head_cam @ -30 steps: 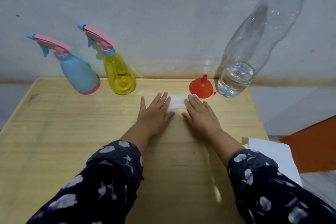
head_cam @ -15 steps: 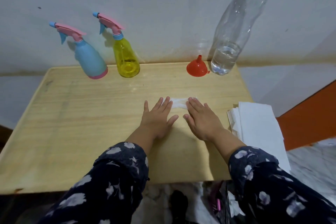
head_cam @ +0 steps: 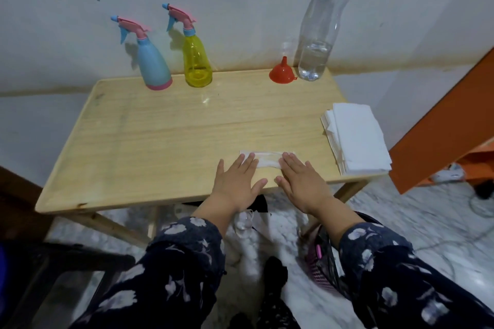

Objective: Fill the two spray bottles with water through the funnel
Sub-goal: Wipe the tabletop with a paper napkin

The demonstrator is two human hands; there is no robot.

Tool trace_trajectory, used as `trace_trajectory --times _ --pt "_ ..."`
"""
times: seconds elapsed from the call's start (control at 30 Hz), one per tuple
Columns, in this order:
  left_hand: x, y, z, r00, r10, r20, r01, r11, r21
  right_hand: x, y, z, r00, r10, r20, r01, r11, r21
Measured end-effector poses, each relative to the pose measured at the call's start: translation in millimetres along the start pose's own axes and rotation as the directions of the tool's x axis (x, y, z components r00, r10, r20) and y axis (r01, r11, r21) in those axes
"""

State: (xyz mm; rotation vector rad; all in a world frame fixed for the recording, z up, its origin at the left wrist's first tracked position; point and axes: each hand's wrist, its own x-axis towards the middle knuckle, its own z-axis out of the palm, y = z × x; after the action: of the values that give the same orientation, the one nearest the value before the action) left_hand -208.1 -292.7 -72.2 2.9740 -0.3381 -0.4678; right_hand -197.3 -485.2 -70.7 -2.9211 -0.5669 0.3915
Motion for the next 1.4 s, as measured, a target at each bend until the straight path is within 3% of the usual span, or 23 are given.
trace_trajectory --times 0.13,0.23,0.3,0.5,0.67,0.77,0.93,1.13,1.4 --pt "-22.5 3.1 6.8 0.999 0.03 -0.025 -0.03 0.999 0.012 -20.1 -7.7 8.3 0.999 -0.001 -0.037 0.004 0.997 0.081" --pt "-27.8 -1.5 7.8 0.99 0.039 -0.137 -0.047 0.997 -0.054 -24.1 -7.3 5.6 0.96 0.076 -0.269 0.005 0.958 0.288" --pt "-25.6 -8.3 7.1 0.981 0.005 -0.196 -0.021 0.996 -0.082 -23.4 -5.2 3.9 0.914 0.157 -0.375 -0.064 0.966 0.25" --pt "-12.3 -14.8 8.6 0.972 0.033 -0.234 -0.045 0.998 -0.048 -10.3 -4.0 -0.3 0.962 0.177 -0.209 -0.173 0.984 0.041" --pt "-12.4 -11.7 11.4 0.92 0.056 -0.388 -0.105 0.989 -0.106 -9.0 0.8 6.4 0.952 0.147 -0.269 -0.12 0.986 0.112" --pt "-18.4 -9.1 17.9 0.931 -0.008 -0.364 -0.093 0.961 -0.26 -15.9 1.6 12.4 0.943 0.146 -0.3 -0.072 0.967 0.242" --pt "-26.2 0.8 10.7 0.937 -0.111 -0.333 -0.113 0.803 -0.585 -39.1 4.1 4.8 0.91 0.187 -0.369 -0.049 0.935 0.352" --pt "-22.8 52.5 0.7 0.946 -0.013 -0.323 -0.226 0.69 -0.688 -83.4 33.0 -8.6 0.826 0.308 -0.472 -0.119 0.914 0.388" --pt "4.7 167.0 20.1 0.931 0.221 -0.292 -0.362 0.675 -0.643 -164.4 107.6 8.5 0.716 0.577 -0.394 -0.365 0.79 0.493"
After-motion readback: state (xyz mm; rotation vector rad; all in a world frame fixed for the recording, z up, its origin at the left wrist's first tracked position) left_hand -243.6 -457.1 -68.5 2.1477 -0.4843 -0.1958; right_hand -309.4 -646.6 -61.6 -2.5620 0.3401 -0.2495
